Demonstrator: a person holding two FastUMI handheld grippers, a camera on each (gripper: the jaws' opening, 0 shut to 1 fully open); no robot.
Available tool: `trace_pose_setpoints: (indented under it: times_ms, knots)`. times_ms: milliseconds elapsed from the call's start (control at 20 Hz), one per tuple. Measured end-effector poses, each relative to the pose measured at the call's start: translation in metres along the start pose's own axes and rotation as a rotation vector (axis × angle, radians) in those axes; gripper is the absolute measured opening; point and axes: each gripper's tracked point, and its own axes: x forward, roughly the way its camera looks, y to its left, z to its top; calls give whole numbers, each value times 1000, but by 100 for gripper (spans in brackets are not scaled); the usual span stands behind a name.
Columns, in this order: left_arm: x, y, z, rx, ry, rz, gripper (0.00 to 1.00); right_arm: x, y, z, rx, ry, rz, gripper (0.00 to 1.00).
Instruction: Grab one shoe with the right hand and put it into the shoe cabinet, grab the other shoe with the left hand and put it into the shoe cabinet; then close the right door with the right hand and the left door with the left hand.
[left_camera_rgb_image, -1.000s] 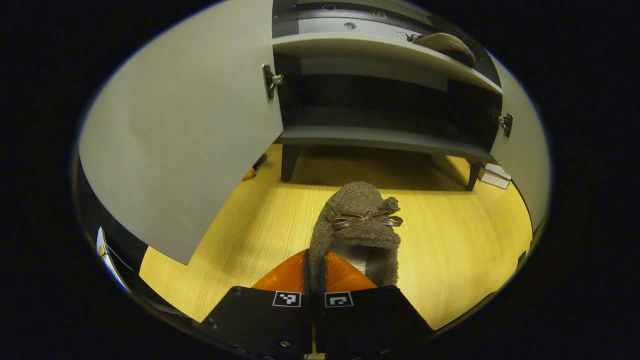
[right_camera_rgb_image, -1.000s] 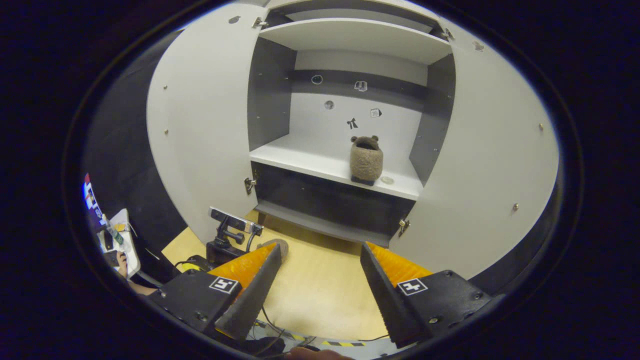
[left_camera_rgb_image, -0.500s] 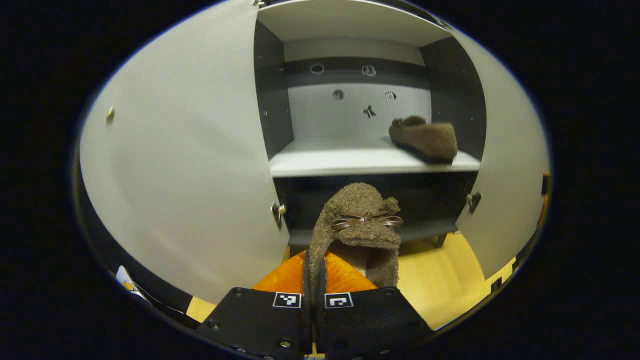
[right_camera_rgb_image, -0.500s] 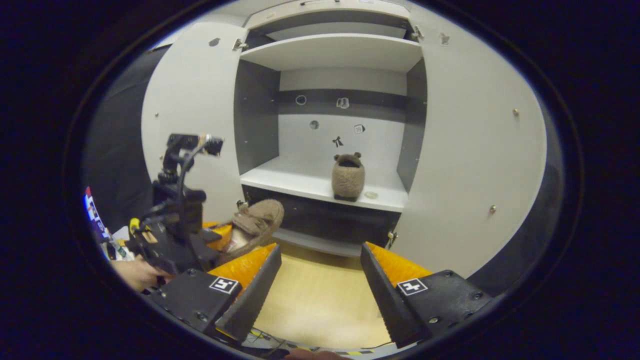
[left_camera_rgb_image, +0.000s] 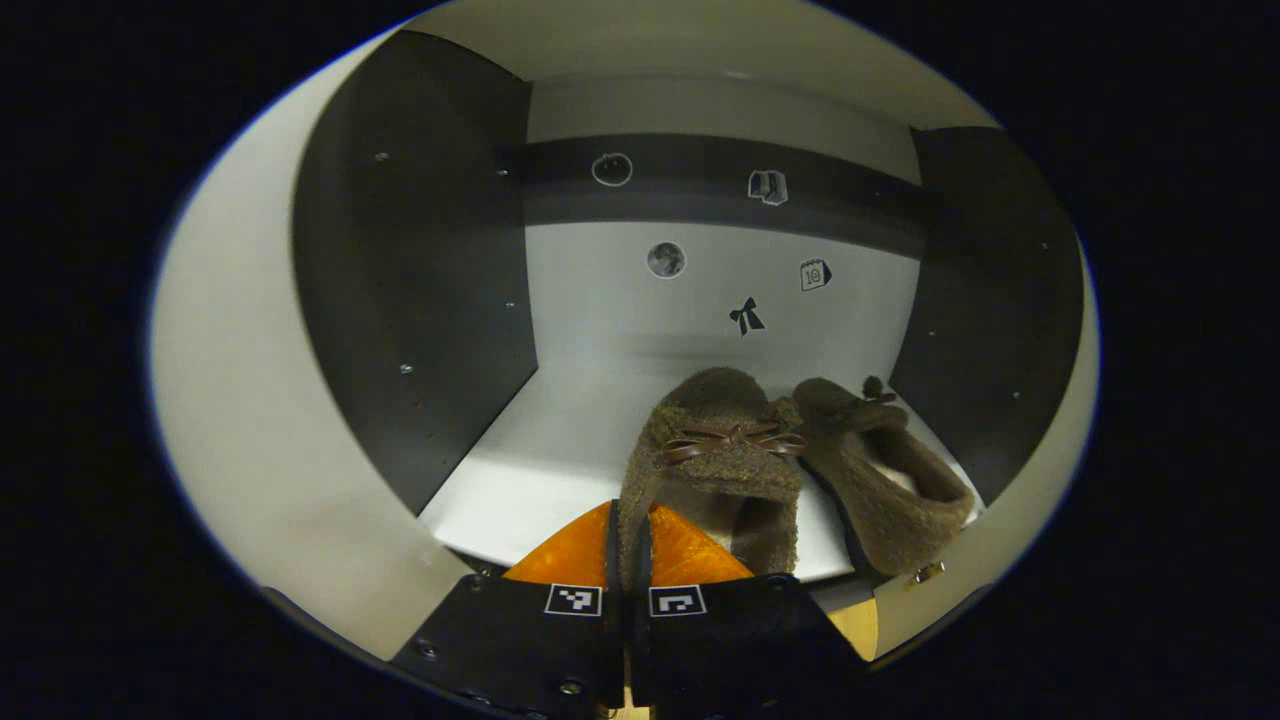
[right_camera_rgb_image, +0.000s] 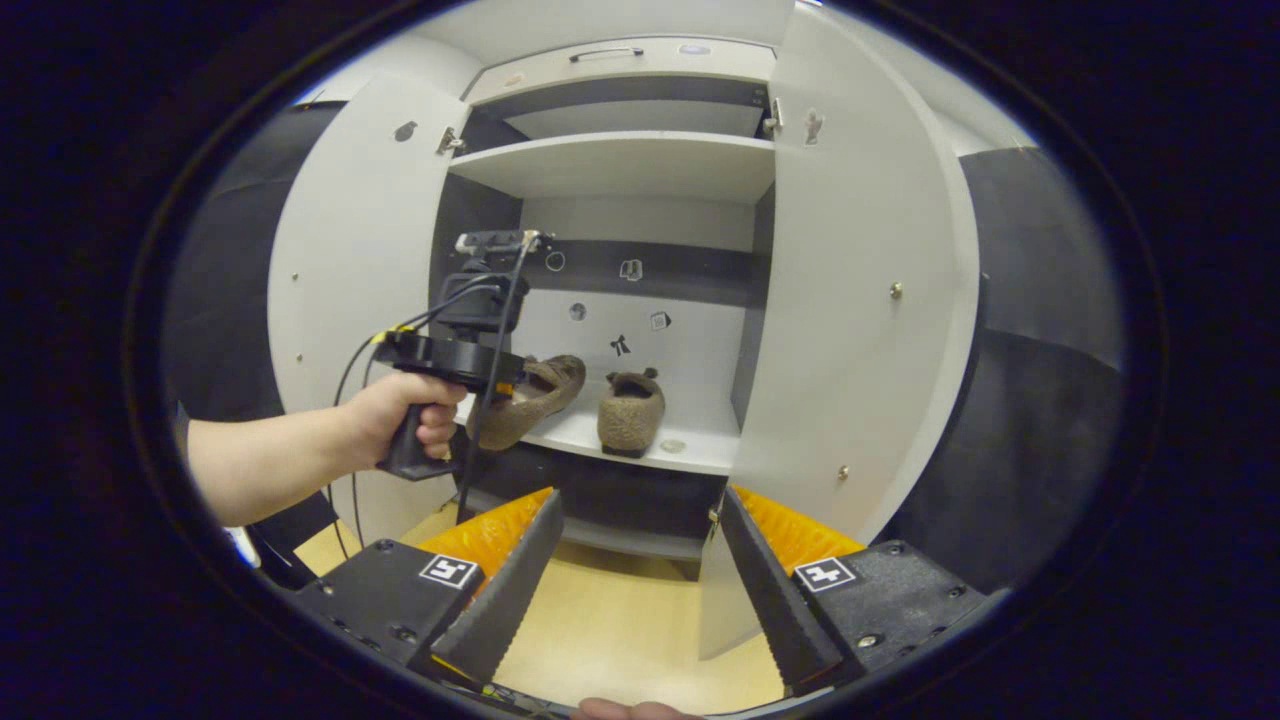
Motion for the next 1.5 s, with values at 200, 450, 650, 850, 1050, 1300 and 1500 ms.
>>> trace_pose_setpoints:
  times_ms: [200,450,650,850,1050,1300,1500]
  knots:
    - [33,-12,14,-5,16,16,3,-4,-16,-7,22,21,-40,100]
    - [23,-2,13,-75,5,20,34,0,-20,-9,58,26,-39,100]
    - [13,14,10,-126,11,37,63,4,-14,-7,55,23,-5,100]
    - [-16,21,19,-116,-72,34,75,5,-15,-3,50,17,6,100]
    - [-69,20,30,-102,-203,-3,97,8,-18,8,39,-10,8,100]
    - [-167,7,55,-43,-529,-94,95,17,-13,20,3,-42,36,100]
    - [-245,-6,11,-159,-592,-205,95,20,-6,26,-18,-57,55,100]
